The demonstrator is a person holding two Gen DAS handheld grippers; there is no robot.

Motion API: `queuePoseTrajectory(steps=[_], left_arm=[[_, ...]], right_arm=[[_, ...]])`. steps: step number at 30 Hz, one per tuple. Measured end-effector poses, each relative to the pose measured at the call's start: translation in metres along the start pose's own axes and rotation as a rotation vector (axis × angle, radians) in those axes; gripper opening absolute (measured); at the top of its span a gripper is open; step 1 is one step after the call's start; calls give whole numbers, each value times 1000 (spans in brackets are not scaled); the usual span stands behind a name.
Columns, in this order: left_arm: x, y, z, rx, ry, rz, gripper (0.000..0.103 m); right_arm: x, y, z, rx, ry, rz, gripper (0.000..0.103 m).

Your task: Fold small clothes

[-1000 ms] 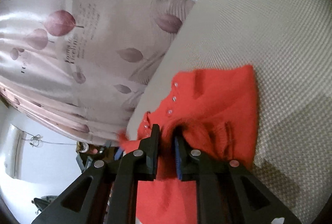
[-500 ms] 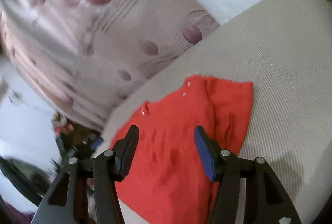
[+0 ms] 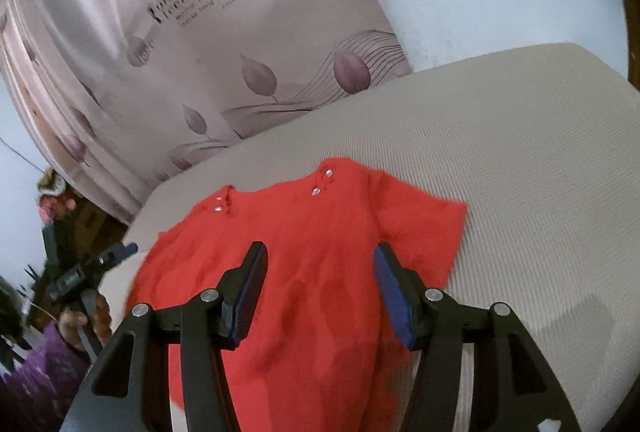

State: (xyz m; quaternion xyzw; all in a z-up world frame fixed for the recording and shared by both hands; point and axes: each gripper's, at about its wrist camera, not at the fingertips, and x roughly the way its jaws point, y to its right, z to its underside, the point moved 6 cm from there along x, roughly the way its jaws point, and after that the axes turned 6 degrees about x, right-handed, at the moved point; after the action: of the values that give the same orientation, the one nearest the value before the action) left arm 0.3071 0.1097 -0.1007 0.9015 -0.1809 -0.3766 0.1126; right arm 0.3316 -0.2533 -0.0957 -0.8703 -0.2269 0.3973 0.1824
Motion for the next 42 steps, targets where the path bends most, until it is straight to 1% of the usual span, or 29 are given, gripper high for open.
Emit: queuePoseTrajectory(steps=[3, 4, 5, 6, 7, 8, 12, 15, 16, 18, 19, 20, 21, 24, 25, 26, 27, 28, 29, 31, 32, 33, 35, 36, 38, 40, 41, 42], left_arm=[[31, -5, 0, -28, -108, -2, 86], [41, -7, 2, -37, -152, -2, 75], [46, -9, 2, -37, -168, -10, 58], [46, -10, 0, -26, -163, -25, 46], [47, -10, -2, -22, -162, -22, 11], [47, -12, -2, -29, -168, -23, 4], [37, -14, -8, -9, -103, -89, 4], [28, -18, -19, -15, -39, -119, 4], [28, -20, -22, -20, -30, -127, 4], [32, -26, -20, -41, -39, -137, 4], [37, -28, -17, -43, -57, -138, 4], [44, -29, -11, -32, -94, -149, 4], [48, -30, -5, -18, -115, -174, 4], [46, -29, -2, -16, -103, -180, 8], [44, -29, -3, -24, -105, -184, 16], [40, -29, -3, -32, -109, -187, 30], [34, -29, -3, -37, -105, -184, 39], [24, -28, -4, -46, -88, -178, 56], [10, -27, -3, -59, -52, -165, 62], [-17, -20, 5, -57, 6, -123, 62], [-24, -19, 9, -49, 4, -118, 62], [-32, -18, 16, -43, -3, -106, 62], [-50, -15, 40, -53, -26, -69, 62], [-57, -15, 53, -63, -46, -59, 62], [-68, -16, 75, -86, -72, -52, 62], [-76, -14, 95, -133, -79, -9, 62], [-76, -13, 104, -148, -93, 14, 62], [-74, -12, 110, -153, -108, 20, 62]], right_arm=[[20, -1, -3, -25, -47, 31, 53], [29, 0, -3, -46, -72, 62, 52], [34, 1, -3, -52, -82, 76, 46], [42, 4, -4, -45, -107, 82, 27], [46, 6, -3, -37, -124, 78, 12], [48, 8, -4, -30, -131, 75, 8], [51, 9, -8, 3, -111, 47, 7], [49, 5, -14, 5, -69, 44, 7], [49, 4, -17, 7, -57, 46, 7], [52, 5, -18, 17, -54, 46, 7], [53, 8, -17, 23, -53, 55, 7], [56, 8, -17, 20, -56, 59, 7], [58, 9, -15, 12, -67, 58, 7], [59, 13, -15, 43, -86, 39, 11], [55, 15, -16, 64, -81, 36, 11], [51, 16, -16, 75, -75, 37, 12], [44, 16, -17, 82, -57, 43, 13], [29, 11, -17, 71, -18, 50, 13], [22, 7, -17, 56, 0, 48, 13], [-1, -15, -6, -20, 20, 34, 13], [-8, -24, 2, -54, 11, 23, 13], [-14, -34, 13, -95, -2, 9, 13], [-24, -50, 39, -179, -35, 14, 13], [-27, -56, 54, -225, -57, 26, 13], [-31, -63, 80, -314, -84, 76, 13], [-35, -60, 100, -351, -100, 115, 13], [-36, -56, 106, -343, -107, 115, 13], [-36, -53, 109, -336, -111, 114, 13]])
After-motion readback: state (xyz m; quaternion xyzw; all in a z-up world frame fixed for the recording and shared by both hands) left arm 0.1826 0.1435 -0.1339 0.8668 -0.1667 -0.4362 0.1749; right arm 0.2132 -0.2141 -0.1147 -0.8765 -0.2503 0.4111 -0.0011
